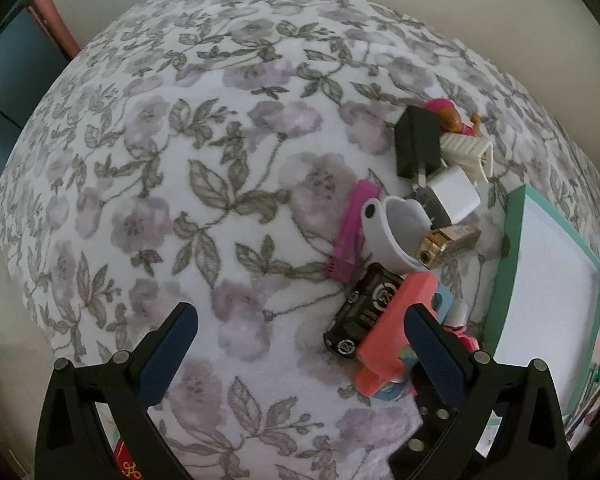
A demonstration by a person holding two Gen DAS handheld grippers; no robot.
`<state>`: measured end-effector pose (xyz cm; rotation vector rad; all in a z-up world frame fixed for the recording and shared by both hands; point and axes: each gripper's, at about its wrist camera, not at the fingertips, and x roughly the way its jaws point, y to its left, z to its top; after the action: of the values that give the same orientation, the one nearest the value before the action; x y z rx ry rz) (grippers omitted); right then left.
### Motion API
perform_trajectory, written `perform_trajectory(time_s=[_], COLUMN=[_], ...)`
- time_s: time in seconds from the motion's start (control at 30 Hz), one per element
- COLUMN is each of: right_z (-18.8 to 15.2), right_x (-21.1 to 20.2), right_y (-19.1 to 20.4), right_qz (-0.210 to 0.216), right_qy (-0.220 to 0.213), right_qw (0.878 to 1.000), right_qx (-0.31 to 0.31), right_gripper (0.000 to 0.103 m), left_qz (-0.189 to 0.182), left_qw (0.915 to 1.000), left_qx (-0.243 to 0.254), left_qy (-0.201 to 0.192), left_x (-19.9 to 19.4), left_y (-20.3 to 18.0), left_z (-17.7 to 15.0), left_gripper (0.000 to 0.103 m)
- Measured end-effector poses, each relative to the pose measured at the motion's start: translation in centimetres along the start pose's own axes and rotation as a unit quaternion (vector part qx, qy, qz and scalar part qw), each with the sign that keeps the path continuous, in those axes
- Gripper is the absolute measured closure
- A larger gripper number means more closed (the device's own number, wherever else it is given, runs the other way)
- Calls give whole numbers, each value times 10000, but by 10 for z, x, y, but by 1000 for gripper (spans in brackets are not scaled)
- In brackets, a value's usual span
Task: Organize rigid objects
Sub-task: 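Grasp the pink watch band with the right tool while the left tool approaches the coral phone case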
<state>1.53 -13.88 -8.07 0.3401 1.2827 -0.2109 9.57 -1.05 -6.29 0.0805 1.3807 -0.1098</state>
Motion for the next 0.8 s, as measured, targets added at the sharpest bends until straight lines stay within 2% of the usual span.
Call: perform_trajectory(time_s=[0.37, 0.47, 0.8], right_z=[-2, -5, -8], right_x=[9, 5, -19], right_y=[0, -7, -23], right_qz=[118, 182, 471], right_qy=[77, 92, -19], right_qw=[9999, 9998, 9986], right_qx=[-15, 51, 258], right_gripper=[45, 45, 46], left_qz=[-43, -122, -264], left_qw=[9997, 9995, 9990], left_qx=[212, 270, 342], left_qy=[116, 137, 99], left_x=[7, 7, 3], left_y=[-13, -15, -19], left_z=[-3, -3, -8], left_gripper=[1, 5, 6])
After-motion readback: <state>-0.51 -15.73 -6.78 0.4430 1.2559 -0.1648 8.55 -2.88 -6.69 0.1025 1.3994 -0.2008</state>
